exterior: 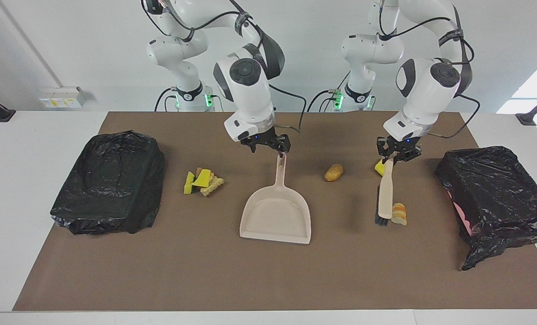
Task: Sweep and dump trash in bin
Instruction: 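Lift the brush with the left gripper while the right gripper grasps the dustpan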
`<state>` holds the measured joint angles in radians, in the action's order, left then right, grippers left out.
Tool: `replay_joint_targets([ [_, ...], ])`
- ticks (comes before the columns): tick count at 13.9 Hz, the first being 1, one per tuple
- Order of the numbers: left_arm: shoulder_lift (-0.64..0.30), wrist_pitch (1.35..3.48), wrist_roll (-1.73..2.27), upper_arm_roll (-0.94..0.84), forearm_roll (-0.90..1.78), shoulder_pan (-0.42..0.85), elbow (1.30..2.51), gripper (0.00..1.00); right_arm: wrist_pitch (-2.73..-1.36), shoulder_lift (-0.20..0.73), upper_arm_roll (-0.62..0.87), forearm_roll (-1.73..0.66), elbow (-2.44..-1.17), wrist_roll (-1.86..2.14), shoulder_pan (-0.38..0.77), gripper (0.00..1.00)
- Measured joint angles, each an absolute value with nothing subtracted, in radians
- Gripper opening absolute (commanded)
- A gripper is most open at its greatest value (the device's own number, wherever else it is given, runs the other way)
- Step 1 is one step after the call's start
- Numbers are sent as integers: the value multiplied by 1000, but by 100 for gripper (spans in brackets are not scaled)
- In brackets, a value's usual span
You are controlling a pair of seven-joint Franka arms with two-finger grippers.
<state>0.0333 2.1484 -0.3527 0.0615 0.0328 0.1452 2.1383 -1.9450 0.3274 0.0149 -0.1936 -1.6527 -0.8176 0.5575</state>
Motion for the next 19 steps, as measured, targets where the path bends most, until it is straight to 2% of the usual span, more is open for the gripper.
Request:
replay_joint_targets([
  [3,-45,2222,-528,62,33,30,2101,0,-2018,410,13,-188,-1652,-837,603,100],
  [8,-190,2302,-608,61,22,-49,2021,0,-2019,420,2,-172,-1655,-802,599,100],
  [13,-188,2139,-606,41,19,-33,2036,0,-2063,432,1,-172,-1662,-802,596,100],
  [14,-175,2122,-601,38,19,-19,2054,0,-2063,433,1,-172,-1665,-802,596,94],
  [17,-129,2019,-514,33,20,60,2099,0,-2066,433,0,-171,-1673,-801,596,56],
  [18,-115,1983,-453,31,20,94,2108,0,-2066,433,0,-171,-1674,-800,596,37],
  [19,-101,1961,-396,29,20,127,2121,0,-2066,433,0,-171,-1675,-800,596,3],
])
